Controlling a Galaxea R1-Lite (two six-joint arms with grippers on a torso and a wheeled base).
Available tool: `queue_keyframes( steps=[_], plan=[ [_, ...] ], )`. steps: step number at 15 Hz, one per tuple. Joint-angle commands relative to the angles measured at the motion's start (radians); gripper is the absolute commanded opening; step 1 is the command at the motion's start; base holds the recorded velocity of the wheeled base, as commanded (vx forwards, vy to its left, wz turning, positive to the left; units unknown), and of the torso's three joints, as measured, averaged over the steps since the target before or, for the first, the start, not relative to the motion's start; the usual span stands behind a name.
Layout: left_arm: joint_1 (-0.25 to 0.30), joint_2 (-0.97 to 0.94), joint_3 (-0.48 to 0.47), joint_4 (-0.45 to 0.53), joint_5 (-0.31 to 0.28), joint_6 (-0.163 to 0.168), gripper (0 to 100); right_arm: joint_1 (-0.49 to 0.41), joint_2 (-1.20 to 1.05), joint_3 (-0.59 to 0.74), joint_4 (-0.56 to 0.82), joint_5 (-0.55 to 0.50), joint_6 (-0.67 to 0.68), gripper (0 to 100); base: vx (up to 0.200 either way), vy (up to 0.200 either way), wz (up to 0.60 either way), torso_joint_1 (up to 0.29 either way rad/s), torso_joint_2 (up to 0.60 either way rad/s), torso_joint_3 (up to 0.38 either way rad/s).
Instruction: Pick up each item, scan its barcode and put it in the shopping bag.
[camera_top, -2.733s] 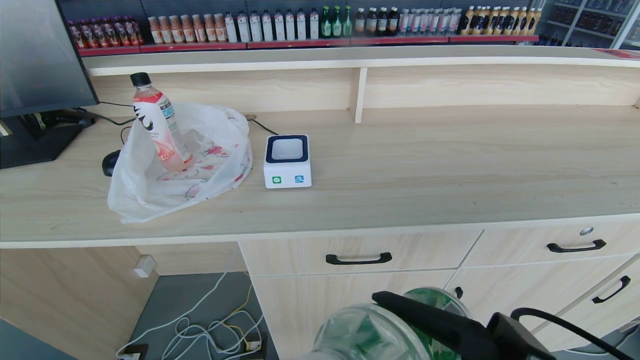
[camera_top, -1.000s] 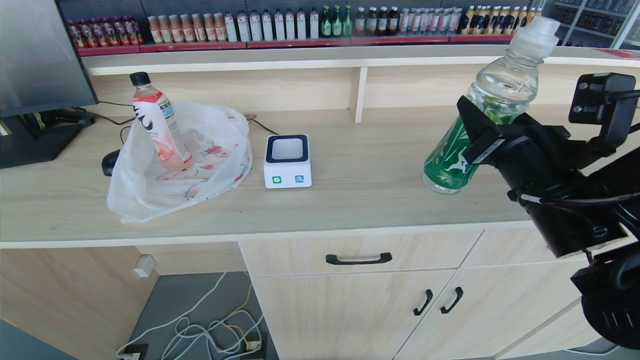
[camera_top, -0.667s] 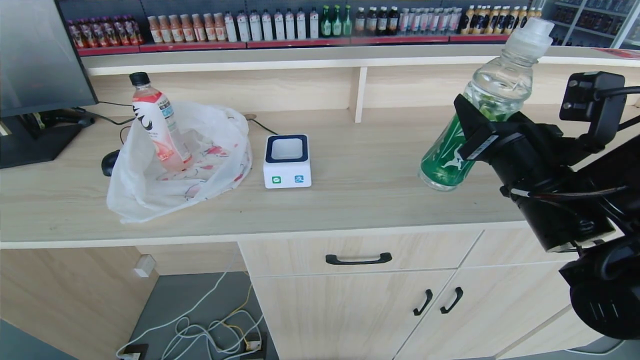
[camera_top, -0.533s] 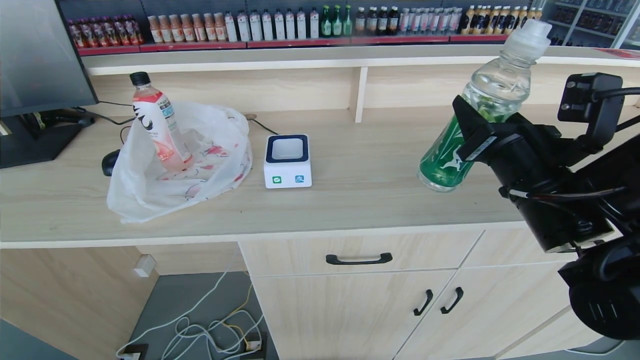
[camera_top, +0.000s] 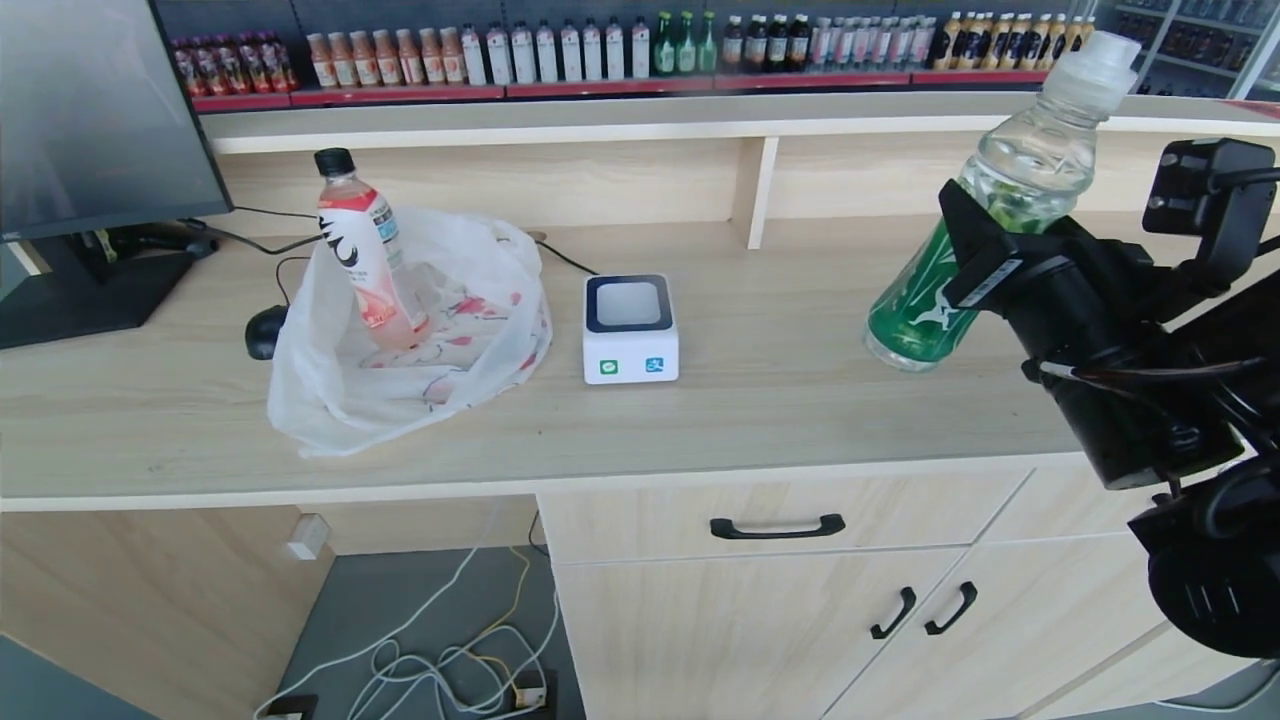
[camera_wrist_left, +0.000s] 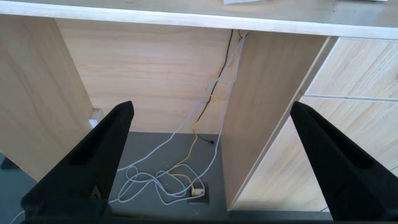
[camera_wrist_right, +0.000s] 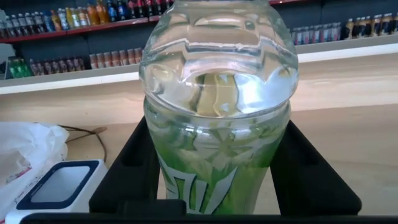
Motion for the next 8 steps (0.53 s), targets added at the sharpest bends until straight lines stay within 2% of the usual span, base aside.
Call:
queue_keyframes(
  steps=[1, 8],
  plan=[
    [0.001, 0.001, 0.0, 0.0, 0.0, 0.0, 100, -0.013, -0.004, 0.001, 0.002, 0.001, 0.0, 0, 0.0, 0.2, 0.0, 0.002, 0.01, 0.002],
    [0.001, 0.0, 0.0, 0.0, 0.0, 0.004, 100, -0.017, -0.021, 0.003, 0.002, 0.003, 0.0, 0, 0.0, 0.2, 0.0, 0.002, 0.0, 0.004]
  ],
)
